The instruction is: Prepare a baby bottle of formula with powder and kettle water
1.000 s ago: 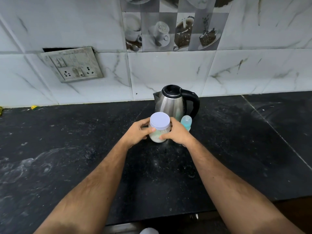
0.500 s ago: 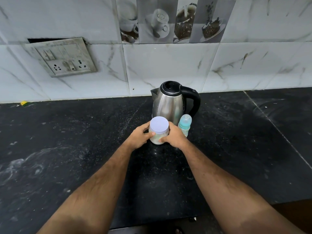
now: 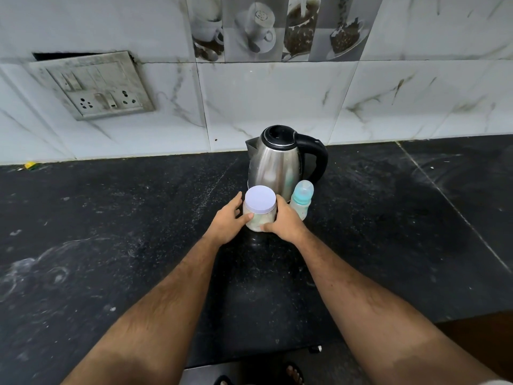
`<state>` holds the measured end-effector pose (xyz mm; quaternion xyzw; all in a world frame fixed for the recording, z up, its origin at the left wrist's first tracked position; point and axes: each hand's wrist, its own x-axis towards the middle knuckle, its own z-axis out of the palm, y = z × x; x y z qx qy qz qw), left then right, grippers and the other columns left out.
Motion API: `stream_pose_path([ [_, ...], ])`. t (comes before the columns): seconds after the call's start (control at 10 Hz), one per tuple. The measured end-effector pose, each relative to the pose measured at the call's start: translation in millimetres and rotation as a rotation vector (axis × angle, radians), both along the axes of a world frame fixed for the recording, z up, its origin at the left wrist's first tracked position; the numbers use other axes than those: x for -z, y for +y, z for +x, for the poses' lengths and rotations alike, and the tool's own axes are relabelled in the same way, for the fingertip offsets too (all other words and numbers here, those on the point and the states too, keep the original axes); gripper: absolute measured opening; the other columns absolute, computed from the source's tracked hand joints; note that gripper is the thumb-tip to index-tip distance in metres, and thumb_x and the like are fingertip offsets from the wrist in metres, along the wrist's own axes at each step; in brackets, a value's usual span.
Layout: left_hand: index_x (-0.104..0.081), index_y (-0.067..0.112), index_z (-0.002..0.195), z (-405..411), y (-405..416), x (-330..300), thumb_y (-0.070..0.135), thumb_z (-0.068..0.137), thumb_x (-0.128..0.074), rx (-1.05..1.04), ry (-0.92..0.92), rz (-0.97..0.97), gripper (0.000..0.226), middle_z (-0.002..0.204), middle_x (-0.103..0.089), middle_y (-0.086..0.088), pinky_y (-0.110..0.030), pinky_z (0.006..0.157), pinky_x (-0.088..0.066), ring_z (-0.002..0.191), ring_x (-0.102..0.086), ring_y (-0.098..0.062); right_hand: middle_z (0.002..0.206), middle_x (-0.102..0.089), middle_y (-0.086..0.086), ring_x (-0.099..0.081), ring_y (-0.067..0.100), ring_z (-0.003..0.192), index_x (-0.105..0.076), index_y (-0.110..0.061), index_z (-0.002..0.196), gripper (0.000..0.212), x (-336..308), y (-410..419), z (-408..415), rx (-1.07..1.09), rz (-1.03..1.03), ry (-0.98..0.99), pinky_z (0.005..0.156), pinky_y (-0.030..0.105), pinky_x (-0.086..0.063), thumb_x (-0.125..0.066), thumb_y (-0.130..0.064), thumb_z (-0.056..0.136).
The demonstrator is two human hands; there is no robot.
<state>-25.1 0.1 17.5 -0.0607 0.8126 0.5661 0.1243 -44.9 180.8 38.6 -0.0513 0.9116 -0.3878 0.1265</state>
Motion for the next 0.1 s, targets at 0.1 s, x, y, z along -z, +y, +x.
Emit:
stream_pose_path([
  [0.1, -0.025, 0.02, 0.156, 10.7, 1.2, -1.3, 0.024, 0.091, -0.07, -0.095, 0.059, -0.114, 0.079, 0.158, -0.036, -0.008, -0.04, 0.117, -0.034, 0.141, -0.041, -0.024, 0.133, -0.058, 0.008, -0.056, 0.024, 0.121, -0.045, -0.008, 0.136, 0.073, 1.1, 4.0, 11.8, 0.018, 0.024, 0.058, 0.098, 0.034, -0.046, -0.082, -0.023, 0.075],
])
